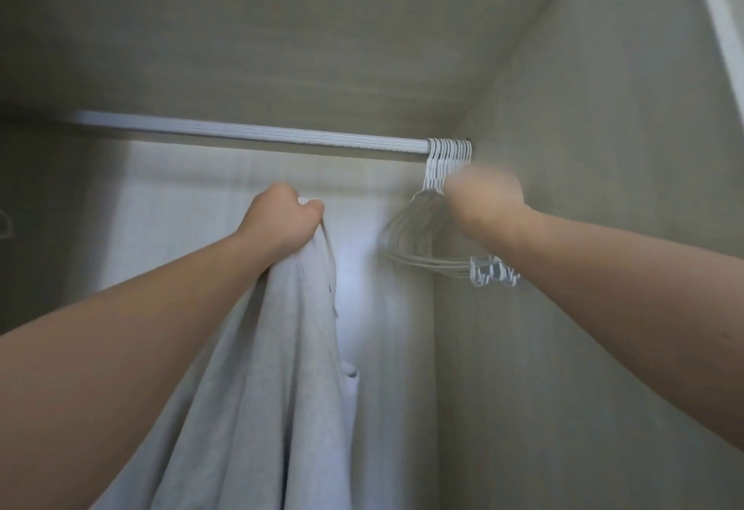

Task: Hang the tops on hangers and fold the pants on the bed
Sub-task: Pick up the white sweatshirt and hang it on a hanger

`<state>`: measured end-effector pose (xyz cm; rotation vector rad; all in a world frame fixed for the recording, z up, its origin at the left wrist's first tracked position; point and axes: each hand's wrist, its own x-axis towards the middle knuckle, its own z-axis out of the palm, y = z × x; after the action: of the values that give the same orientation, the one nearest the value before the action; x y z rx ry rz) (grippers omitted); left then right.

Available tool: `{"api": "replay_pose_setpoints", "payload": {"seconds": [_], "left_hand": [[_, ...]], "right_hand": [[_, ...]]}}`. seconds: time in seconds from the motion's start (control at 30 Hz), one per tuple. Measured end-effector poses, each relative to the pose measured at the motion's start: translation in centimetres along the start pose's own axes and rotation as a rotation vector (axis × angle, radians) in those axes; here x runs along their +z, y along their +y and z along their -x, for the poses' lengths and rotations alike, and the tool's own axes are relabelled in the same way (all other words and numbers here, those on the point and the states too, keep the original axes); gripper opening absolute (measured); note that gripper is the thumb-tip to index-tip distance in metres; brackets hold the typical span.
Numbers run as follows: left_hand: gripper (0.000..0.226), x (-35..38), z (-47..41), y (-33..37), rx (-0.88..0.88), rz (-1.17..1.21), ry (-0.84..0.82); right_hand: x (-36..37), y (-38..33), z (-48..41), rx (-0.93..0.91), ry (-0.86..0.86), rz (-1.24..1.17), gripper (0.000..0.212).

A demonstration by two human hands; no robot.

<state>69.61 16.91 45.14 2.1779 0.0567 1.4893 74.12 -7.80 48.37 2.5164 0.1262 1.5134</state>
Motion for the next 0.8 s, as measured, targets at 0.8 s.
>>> {"api": "replay_pose_setpoints", "payload": {"seconds": [0.8], "left_hand": [[0.035,0.6,3.3,1.7,0.056,0.094,-0.084]], "right_hand": [[-2.9,2.6,4.1,0.282,0.195,-0.900,0.016]]}}
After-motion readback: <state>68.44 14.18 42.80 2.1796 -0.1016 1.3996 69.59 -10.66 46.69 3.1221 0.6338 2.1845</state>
